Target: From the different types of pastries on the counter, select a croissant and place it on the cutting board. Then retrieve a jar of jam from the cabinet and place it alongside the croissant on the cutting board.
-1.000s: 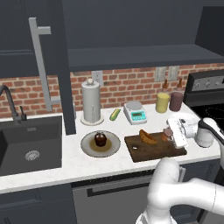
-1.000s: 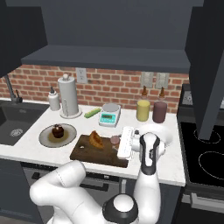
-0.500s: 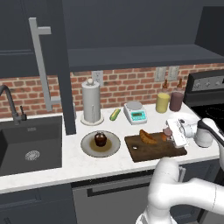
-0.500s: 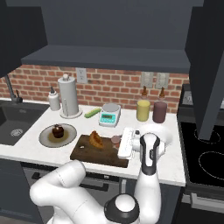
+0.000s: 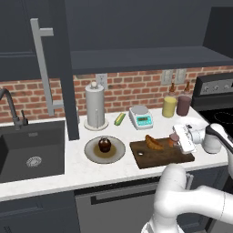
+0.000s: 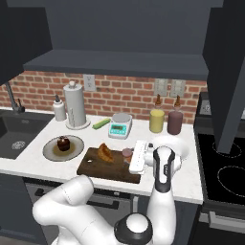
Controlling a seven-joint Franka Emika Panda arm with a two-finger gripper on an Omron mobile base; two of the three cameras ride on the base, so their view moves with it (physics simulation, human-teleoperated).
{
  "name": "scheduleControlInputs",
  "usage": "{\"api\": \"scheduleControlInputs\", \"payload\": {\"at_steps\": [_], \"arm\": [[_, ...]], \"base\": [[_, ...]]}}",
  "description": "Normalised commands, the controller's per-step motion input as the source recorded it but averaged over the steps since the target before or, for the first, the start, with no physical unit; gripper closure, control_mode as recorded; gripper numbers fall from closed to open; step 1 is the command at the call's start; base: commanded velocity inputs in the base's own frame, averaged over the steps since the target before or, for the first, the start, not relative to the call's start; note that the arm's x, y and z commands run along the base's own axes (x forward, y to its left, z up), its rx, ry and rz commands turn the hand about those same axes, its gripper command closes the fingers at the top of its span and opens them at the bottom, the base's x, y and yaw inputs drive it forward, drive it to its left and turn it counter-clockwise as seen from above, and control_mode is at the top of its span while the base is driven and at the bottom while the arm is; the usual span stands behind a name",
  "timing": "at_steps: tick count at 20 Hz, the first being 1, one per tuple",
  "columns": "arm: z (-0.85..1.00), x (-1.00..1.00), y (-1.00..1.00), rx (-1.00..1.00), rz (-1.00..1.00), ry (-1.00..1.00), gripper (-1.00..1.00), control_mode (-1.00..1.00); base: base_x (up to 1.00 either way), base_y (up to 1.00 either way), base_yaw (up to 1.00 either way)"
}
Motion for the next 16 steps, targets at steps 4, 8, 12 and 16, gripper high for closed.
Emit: {"api": "scheduleControlInputs", "payload": {"at_steps": [4,8,12,16], "arm": [[-0.46,0.00,-0.17,0.00,0.00,0.03,1.00,-1.00],[-0.41,0.00,-0.14,0.00,0.00,0.00,1.00,-1.00],[-0.37,0.00,-0.09,0.00,0.00,0.00,-1.00,-1.00],[-0.30,0.00,-0.04,0.00,0.00,0.00,-1.00,-1.00]], "base": [[0.00,0.00,0.00],[0.00,0.00,0.00],[0.00,0.00,0.00],[0.00,0.00,0.00]]}}
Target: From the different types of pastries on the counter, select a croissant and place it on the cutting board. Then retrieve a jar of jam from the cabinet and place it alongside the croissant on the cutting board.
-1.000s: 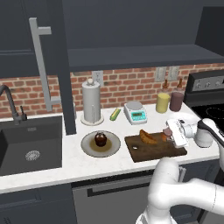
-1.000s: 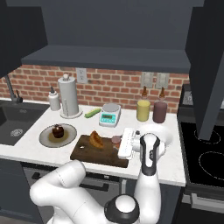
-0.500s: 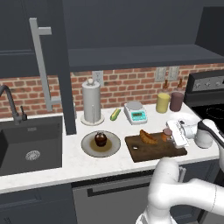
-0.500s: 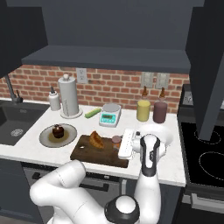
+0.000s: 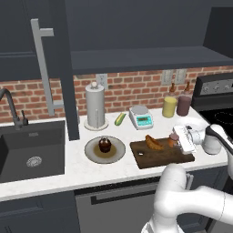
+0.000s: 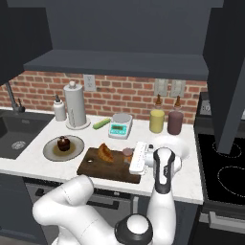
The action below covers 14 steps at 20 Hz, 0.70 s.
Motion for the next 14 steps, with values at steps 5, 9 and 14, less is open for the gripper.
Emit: {"api": "scheduleControlInputs", "payload": {"at_steps": [5,9,14], "arm": [[-0.11,0.01,0.00,0.00,0.00,0.00,-1.00,-1.00],[0.00,0.00,0.00,0.00,0.00,0.03,-1.00,-1.00],[0.15,0.02,0.00,0.07,0.00,0.12,-1.00,-1.00]], "base": [[0.00,0.00,0.00],[0.00,0.00,0.00],[0.00,0.00,0.00]]}}
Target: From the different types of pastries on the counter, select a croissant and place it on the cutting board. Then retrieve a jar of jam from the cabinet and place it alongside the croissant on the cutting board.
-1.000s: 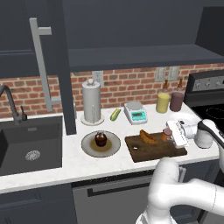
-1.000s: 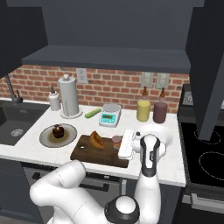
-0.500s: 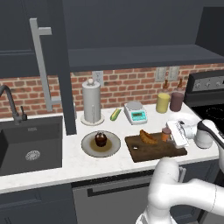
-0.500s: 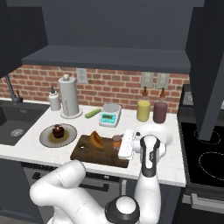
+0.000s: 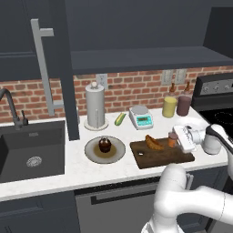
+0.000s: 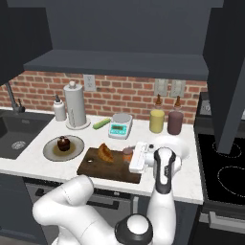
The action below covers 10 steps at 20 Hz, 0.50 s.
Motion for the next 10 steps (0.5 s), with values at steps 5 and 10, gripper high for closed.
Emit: {"api": "scheduleControlInputs", "payload": {"at_steps": [5,10], "arm": [[0.61,0.08,0.00,0.08,0.00,0.24,-1.00,-1.00],[0.50,0.00,0.00,0.02,0.00,0.14,-1.00,-1.00]], "base": [[0.00,0.00,0.00],[0.00,0.00,0.00]]}}
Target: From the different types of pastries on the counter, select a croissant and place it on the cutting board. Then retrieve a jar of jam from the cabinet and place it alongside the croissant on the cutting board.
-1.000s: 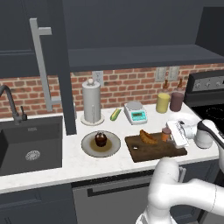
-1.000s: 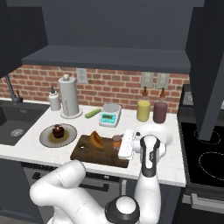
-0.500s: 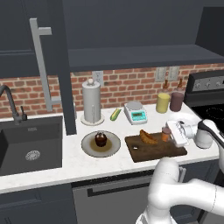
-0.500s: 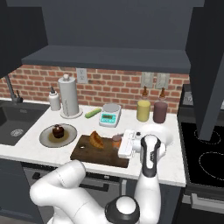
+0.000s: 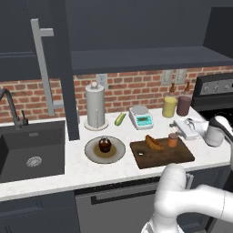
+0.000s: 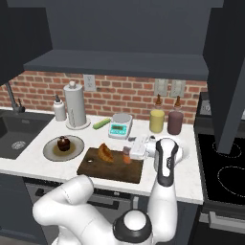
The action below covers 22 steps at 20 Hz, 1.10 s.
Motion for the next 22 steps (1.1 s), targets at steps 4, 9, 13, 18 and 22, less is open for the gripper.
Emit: {"api": "scheduleControlInputs", "payload": {"at_steps": [4,9,13,18,22], "arm": [[0.42,0.00,0.00,0.00,0.00,0.09,-1.00,-1.00],[0.23,-0.02,0.00,0.00,-0.14,0.02,-1.00,-1.00],[0.17,-0.11,0.00,0.00,-0.26,0.00,-1.00,-1.00],[0.11,-0.20,0.00,0.00,-0.30,0.00,-1.00,-1.00],[0.18,-0.14,0.00,0.00,-0.31,0.00,-1.00,-1.00]], "base": [[0.00,0.00,0.00],[0.00,0.00,0.00],[0.00,0.00,0.00],[0.00,0.00,0.00],[0.00,0.00,0.00]]}}
